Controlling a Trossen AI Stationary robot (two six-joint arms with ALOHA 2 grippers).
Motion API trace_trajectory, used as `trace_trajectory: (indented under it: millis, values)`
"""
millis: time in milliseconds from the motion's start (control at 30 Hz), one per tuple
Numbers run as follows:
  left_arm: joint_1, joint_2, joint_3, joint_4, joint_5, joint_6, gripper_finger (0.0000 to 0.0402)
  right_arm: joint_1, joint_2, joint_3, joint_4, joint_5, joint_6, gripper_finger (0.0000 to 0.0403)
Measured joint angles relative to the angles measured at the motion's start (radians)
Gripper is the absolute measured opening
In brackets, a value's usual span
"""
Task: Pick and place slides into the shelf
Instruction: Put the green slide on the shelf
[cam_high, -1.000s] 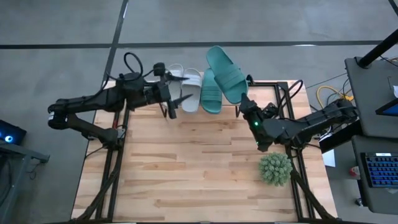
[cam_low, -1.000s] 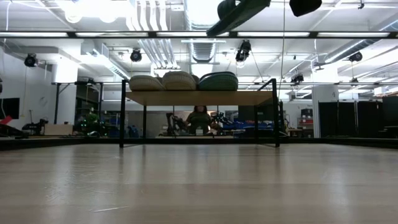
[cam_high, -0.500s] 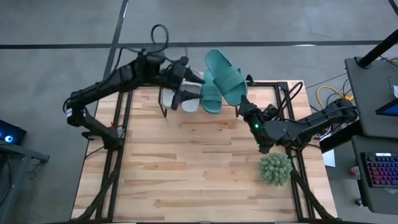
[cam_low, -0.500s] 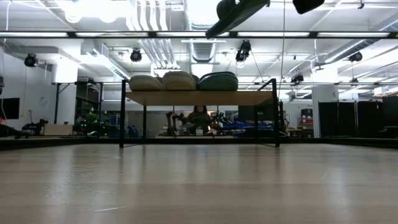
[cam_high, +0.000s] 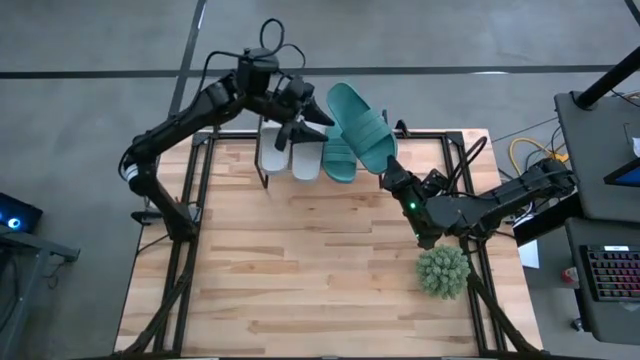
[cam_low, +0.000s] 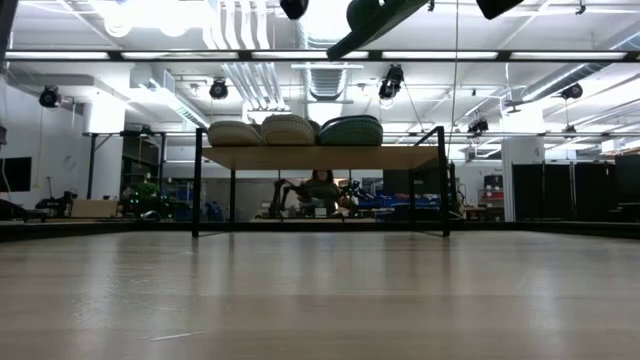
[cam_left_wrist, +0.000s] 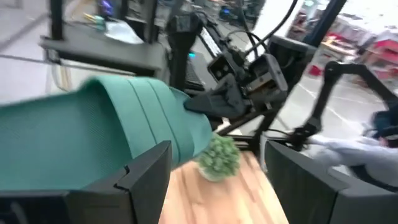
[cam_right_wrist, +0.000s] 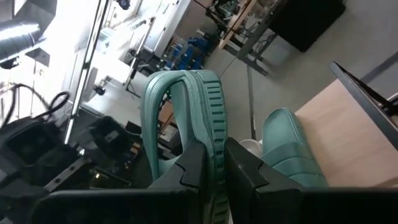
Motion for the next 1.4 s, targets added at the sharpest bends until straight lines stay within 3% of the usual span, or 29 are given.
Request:
trace_trajectory:
  millis: [233,800,1400]
  values:
    - [0.007,0.046,-0.001,0.017,0.032,-0.018,0.0242,0.006,0.0,0.0,0.0,-0.007,-0.009,0.0028]
    - [0.018,0.106,-0.006,0.033,-0.032,0.027,0.0242,0.012,0.0,0.0,0.001,-0.026,-0.041,0.0028]
    - [-0.01,0.113,-0.01,0.057,-0.005,0.031,0.0242,0.012,0.0,0.0,0.001,-0.026,-0.066,0.0027]
